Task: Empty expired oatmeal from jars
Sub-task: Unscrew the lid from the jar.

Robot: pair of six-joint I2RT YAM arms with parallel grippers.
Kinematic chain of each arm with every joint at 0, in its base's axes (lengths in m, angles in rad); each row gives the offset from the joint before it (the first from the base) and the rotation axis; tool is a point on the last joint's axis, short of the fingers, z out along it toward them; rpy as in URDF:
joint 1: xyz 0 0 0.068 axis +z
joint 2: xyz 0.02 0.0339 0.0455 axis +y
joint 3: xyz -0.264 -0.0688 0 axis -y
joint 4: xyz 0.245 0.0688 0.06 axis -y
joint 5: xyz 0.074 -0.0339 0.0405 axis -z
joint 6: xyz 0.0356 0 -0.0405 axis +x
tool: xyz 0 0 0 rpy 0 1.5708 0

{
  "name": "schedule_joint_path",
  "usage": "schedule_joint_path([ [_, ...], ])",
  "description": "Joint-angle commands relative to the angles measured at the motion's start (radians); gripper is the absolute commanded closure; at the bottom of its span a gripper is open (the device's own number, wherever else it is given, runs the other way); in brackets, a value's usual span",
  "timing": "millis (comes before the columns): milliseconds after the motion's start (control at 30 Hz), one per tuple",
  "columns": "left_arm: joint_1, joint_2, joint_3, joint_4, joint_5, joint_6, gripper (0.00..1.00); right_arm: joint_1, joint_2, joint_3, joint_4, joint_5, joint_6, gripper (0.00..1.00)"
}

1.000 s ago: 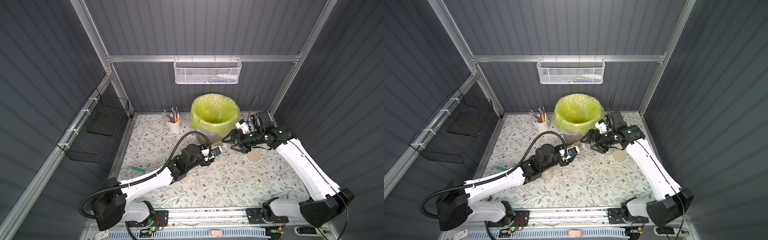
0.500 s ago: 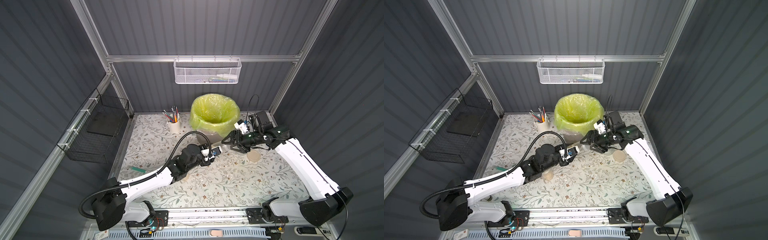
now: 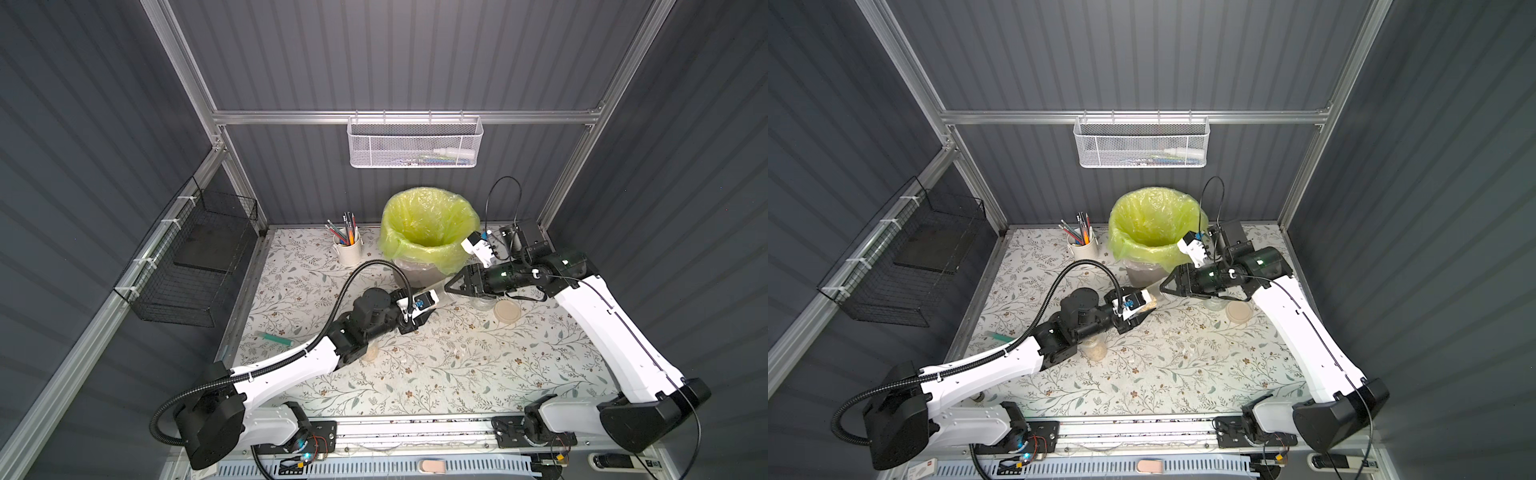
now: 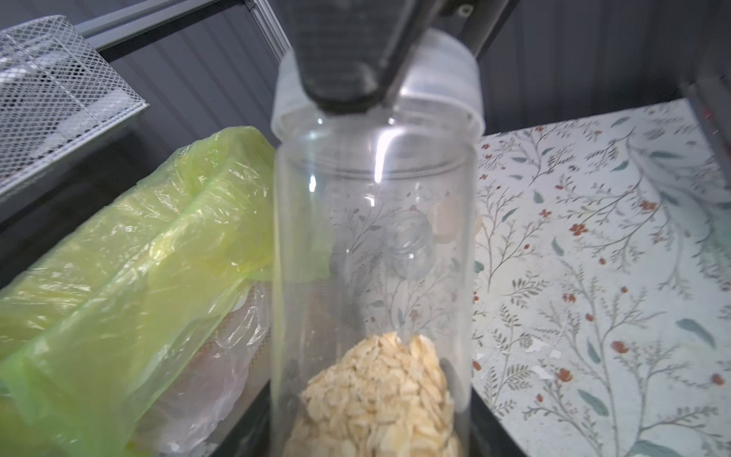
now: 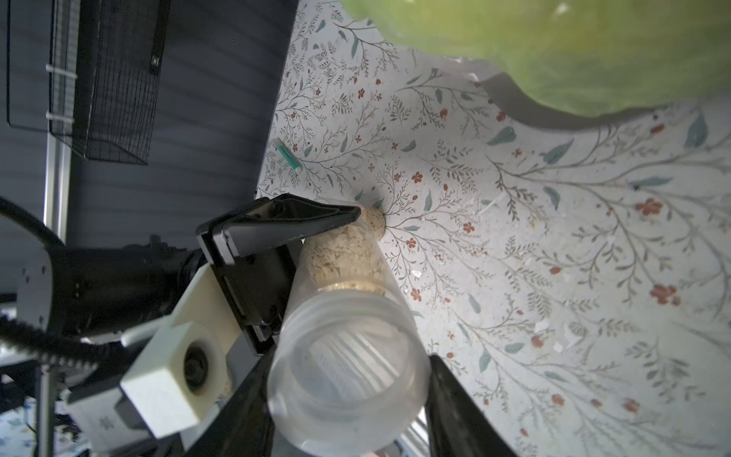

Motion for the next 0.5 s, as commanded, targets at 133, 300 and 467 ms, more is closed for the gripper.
schedule_joint_path([
  [133,0.071,-0.015,-0.025,0.021,0.198,-0.132,1.00,-0.008,-0.042,-0.037,-0.009,0.007,-0.441,0.58],
  [300,0.077,-0.027,-0.009,0.007,0.204,-0.129,1.00,-0.009,-0.066,-0.087,0.033,-0.006,-0.564,0.58],
  [467,0.077,-0.025,-0.006,0.021,0.204,-0.139,1.00,-0.008,-0.087,-0.124,0.074,-0.022,-0.590,0.56],
])
